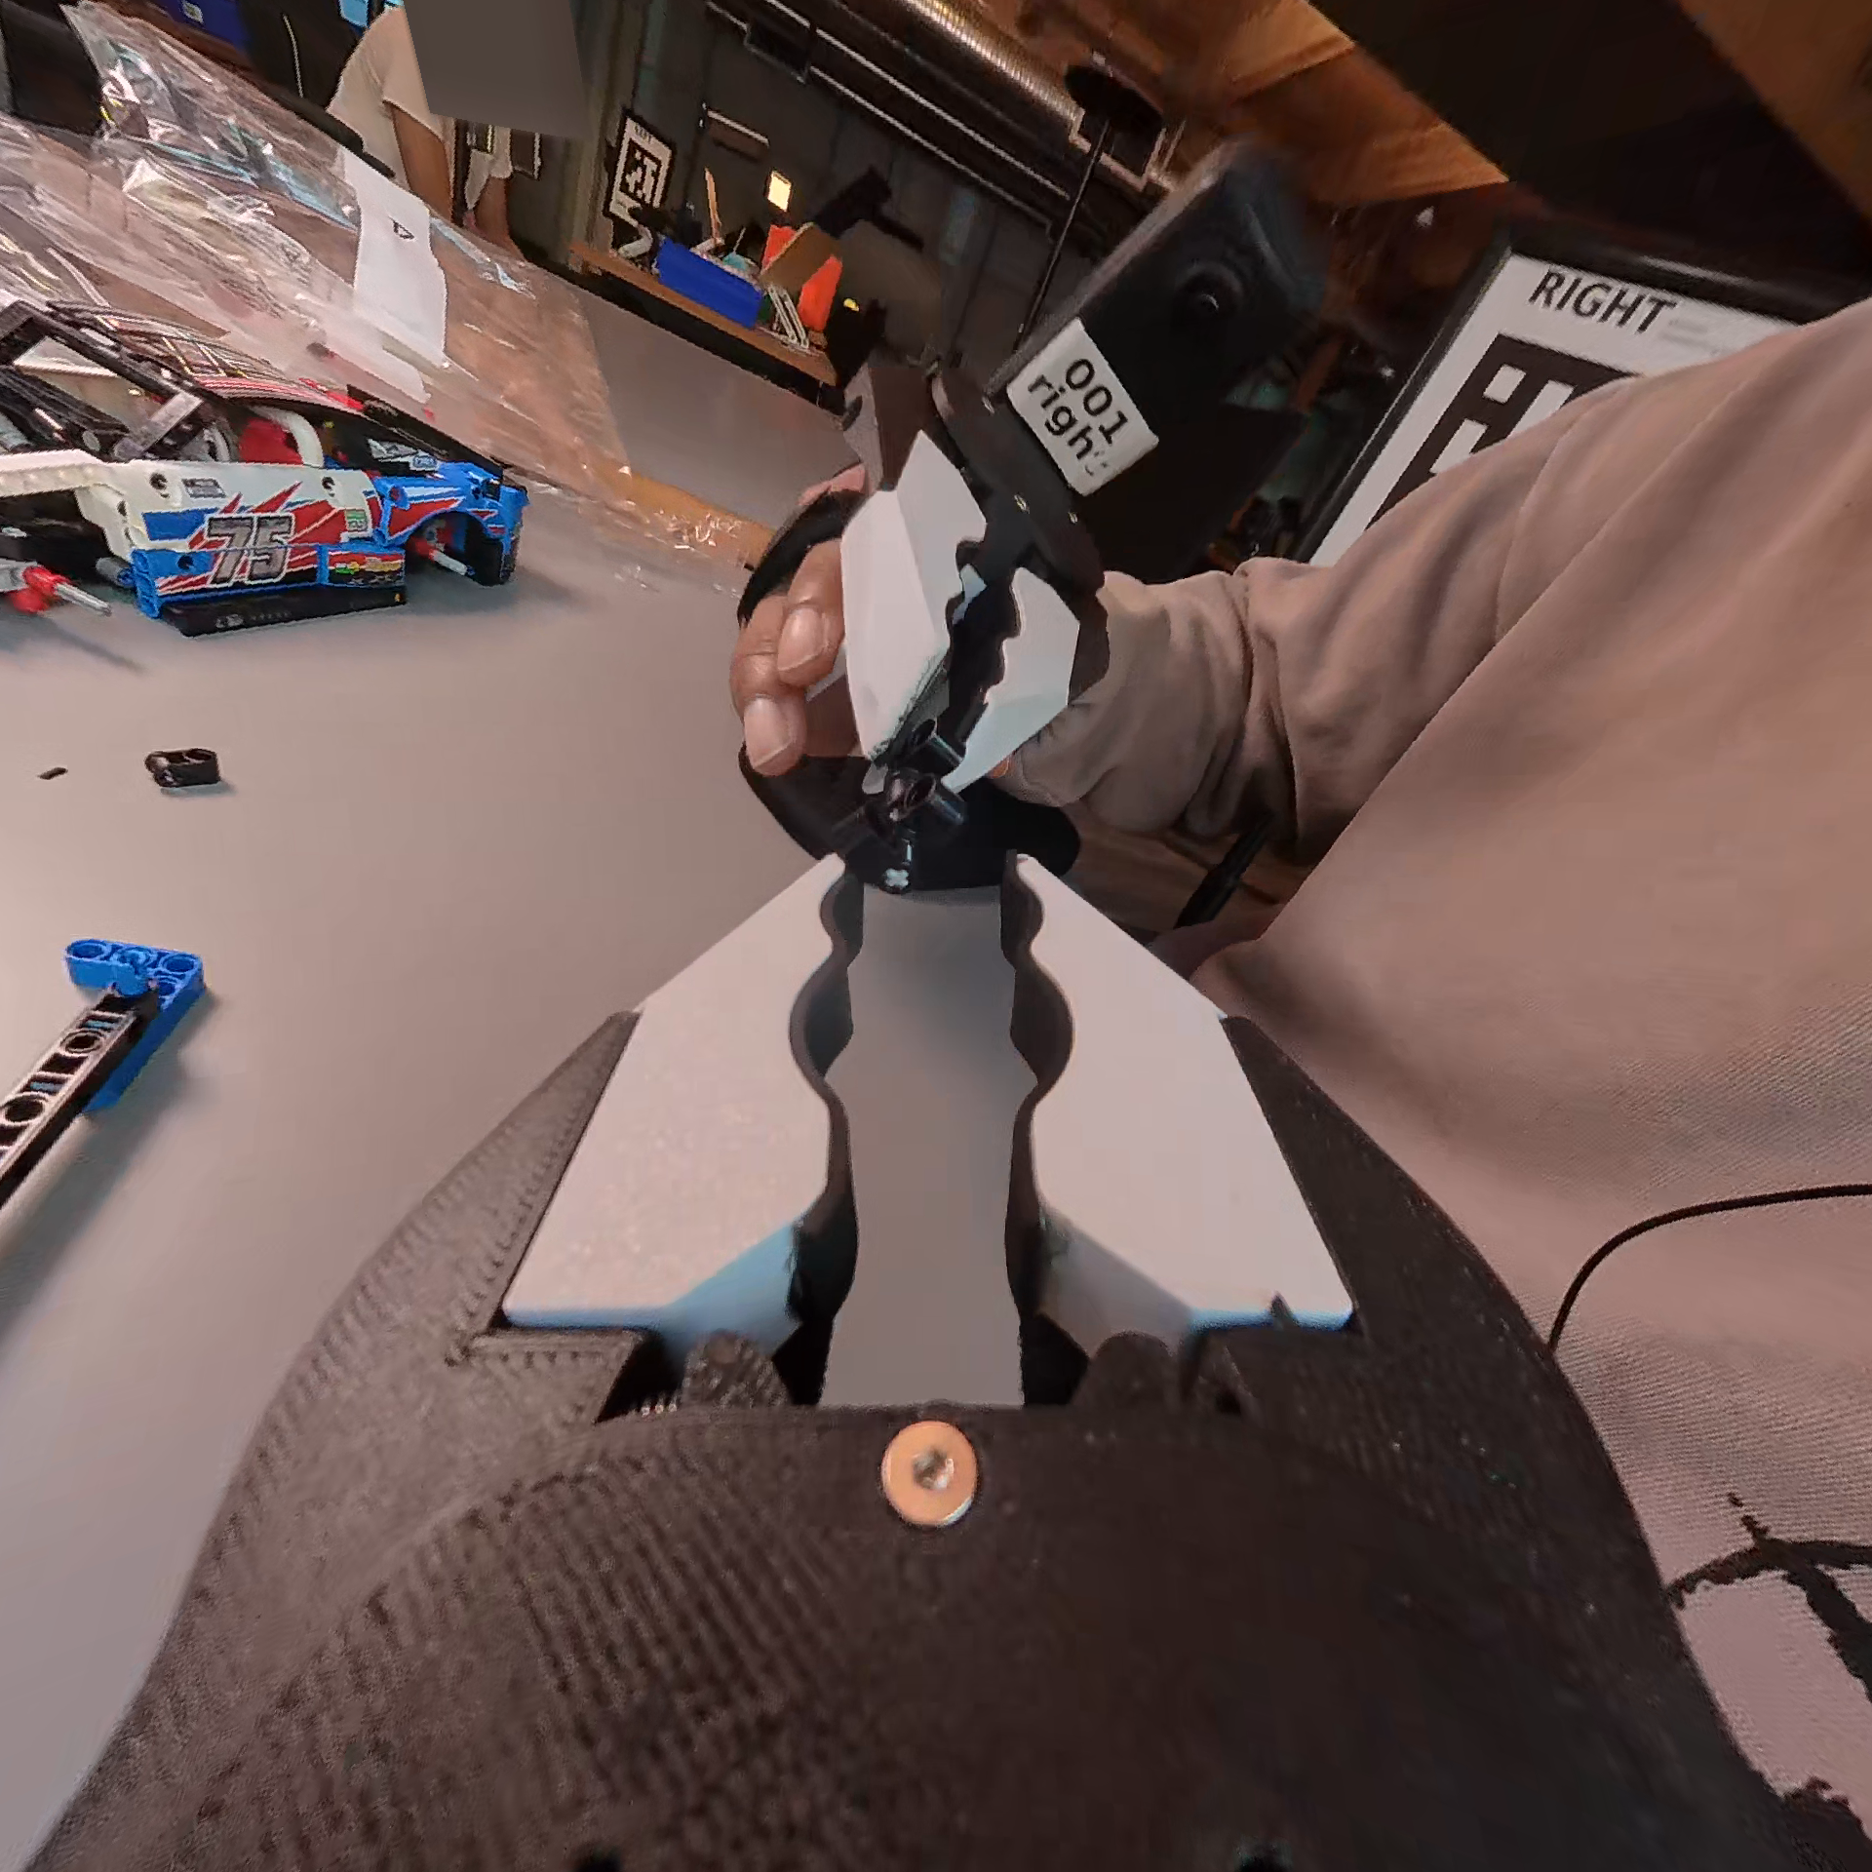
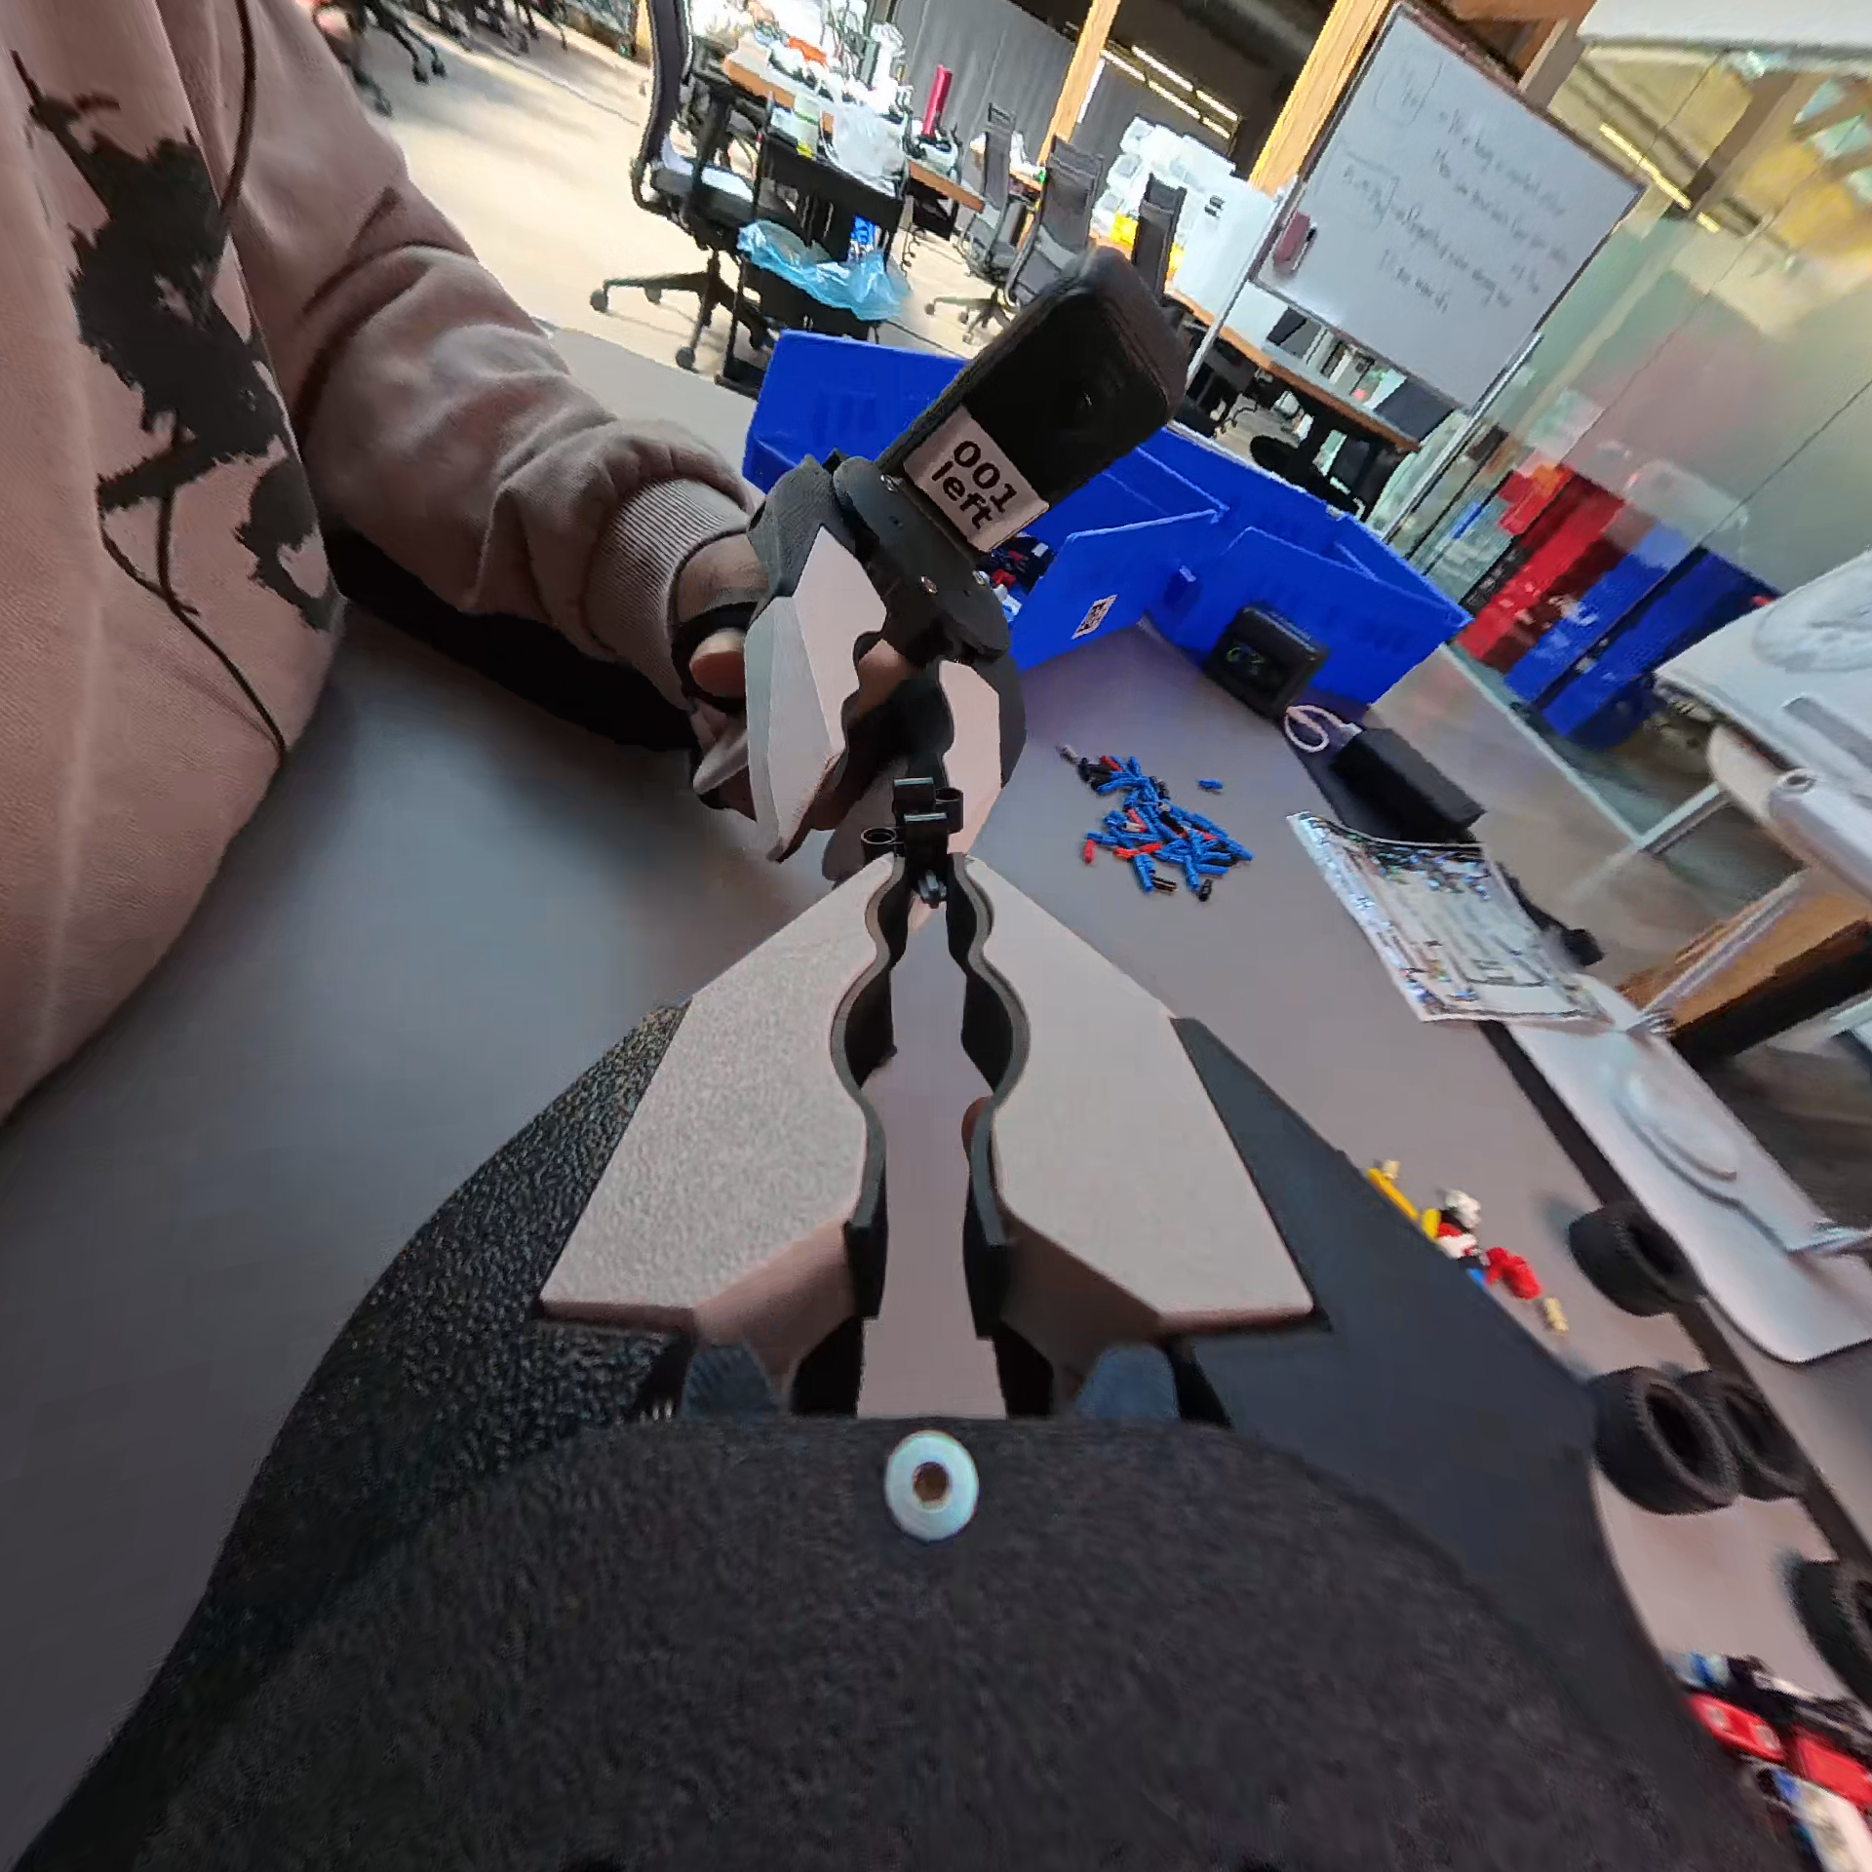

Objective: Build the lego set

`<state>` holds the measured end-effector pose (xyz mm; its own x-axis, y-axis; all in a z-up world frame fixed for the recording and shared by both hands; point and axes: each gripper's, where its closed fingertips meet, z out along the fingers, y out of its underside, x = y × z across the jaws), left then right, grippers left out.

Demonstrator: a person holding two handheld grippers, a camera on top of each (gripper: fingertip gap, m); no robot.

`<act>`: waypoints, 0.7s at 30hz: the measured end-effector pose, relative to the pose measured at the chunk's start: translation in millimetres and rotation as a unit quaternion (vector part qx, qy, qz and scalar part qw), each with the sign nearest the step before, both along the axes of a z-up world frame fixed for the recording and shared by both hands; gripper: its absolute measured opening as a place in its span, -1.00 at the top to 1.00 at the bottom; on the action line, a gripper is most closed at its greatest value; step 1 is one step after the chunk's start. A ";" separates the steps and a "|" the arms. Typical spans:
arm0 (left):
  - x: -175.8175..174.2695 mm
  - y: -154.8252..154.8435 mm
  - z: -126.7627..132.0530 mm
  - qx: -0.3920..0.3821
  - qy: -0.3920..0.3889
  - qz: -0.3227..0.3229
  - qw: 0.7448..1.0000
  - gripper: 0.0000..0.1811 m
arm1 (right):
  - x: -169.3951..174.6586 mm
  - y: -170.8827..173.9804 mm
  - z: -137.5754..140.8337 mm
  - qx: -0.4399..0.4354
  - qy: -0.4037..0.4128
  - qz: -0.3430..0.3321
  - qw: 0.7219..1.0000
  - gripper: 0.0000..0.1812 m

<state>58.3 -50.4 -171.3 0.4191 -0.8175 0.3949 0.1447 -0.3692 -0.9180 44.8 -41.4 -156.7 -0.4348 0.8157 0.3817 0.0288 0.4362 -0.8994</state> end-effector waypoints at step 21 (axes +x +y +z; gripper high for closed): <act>-12.0 9.3 -3.3 0.092 0.073 0.059 0.991 0.83 | -0.7 12.0 -4.4 -0.147 -0.045 0.035 0.987 0.85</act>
<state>46.3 -41.1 -174.6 0.5581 -0.8118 0.1714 0.0382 -0.1813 -0.9827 44.1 -29.5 -161.1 -0.5156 0.8521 0.0894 0.0938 0.1599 -0.9827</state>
